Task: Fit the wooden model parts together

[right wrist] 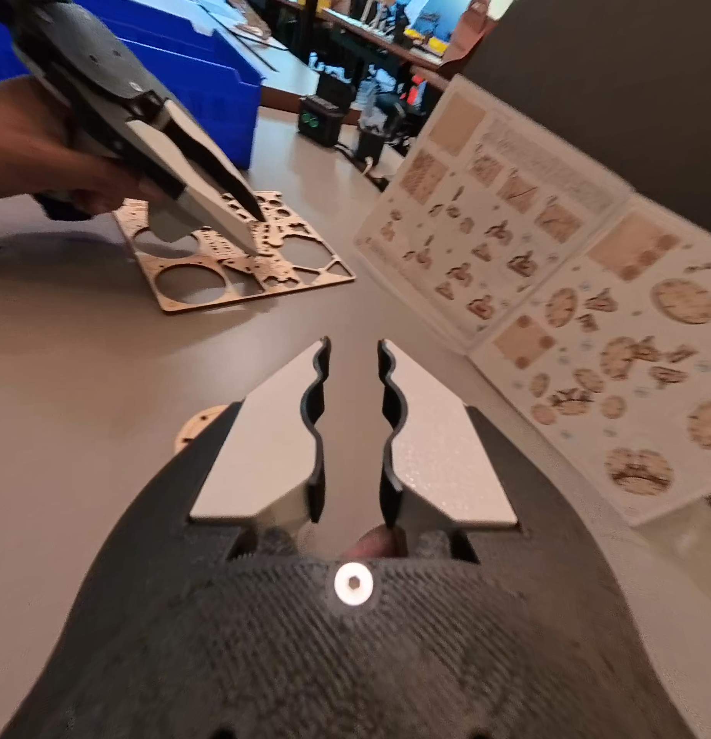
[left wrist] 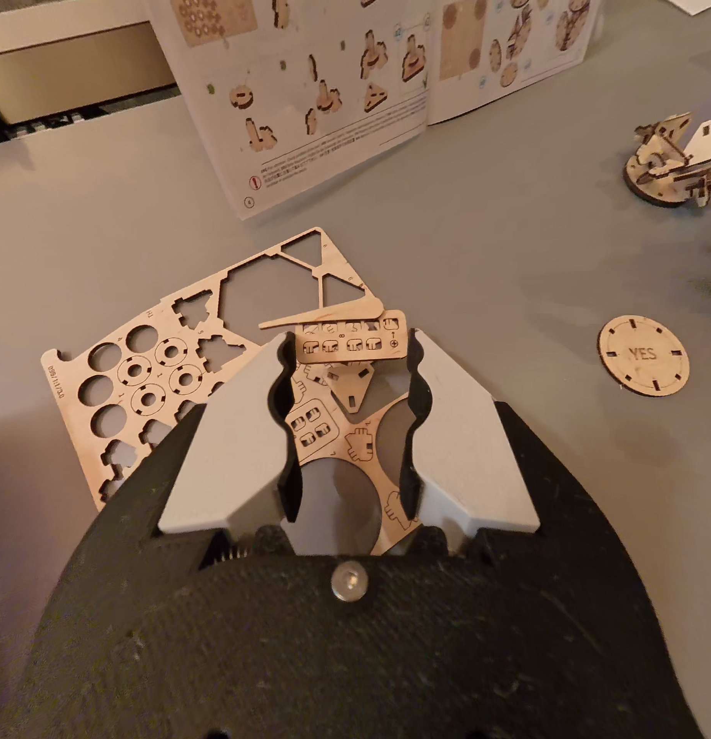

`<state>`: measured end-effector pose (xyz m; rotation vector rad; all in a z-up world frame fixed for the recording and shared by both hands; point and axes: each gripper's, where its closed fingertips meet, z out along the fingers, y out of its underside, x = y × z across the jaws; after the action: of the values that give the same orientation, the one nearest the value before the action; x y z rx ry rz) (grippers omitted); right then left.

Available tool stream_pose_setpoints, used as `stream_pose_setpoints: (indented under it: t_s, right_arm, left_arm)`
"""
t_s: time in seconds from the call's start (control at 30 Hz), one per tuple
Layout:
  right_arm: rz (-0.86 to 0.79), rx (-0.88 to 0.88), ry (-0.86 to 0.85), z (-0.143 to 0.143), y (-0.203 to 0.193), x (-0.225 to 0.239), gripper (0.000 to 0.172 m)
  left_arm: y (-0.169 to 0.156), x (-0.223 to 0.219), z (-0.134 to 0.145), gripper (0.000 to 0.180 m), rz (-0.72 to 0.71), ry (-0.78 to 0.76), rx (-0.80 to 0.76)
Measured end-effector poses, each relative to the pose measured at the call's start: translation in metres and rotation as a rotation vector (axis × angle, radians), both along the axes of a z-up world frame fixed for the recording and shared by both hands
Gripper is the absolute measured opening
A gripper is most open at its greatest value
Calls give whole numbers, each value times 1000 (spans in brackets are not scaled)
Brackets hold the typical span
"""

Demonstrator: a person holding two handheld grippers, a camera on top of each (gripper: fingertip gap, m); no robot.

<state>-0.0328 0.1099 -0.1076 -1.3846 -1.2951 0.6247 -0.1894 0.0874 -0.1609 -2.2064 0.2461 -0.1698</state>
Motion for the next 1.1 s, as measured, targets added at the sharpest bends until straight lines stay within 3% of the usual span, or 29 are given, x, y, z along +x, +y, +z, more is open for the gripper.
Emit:
stream_pose_setpoints:
  t_s: [0.33, 0.7, 0.93, 1.1]
  right_arm:
    - [49, -215, -38, -22, -16, -12, 38]
    - [28, -216, -86, -33, -13, -13, 43]
    - [0, -212, -39, -22, -5, -8, 43]
    - [-23, -234, 106, 9, 9, 6, 43]
  left_arm:
    - [0, 8, -1, 56, -35, -17, 0]
    - [0, 12, 0, 57, -51, -16, 5]
    - [0, 28, 5, 56, -107, -26, 28]
    - [0, 76, 19, 56, -256, -86, 89]
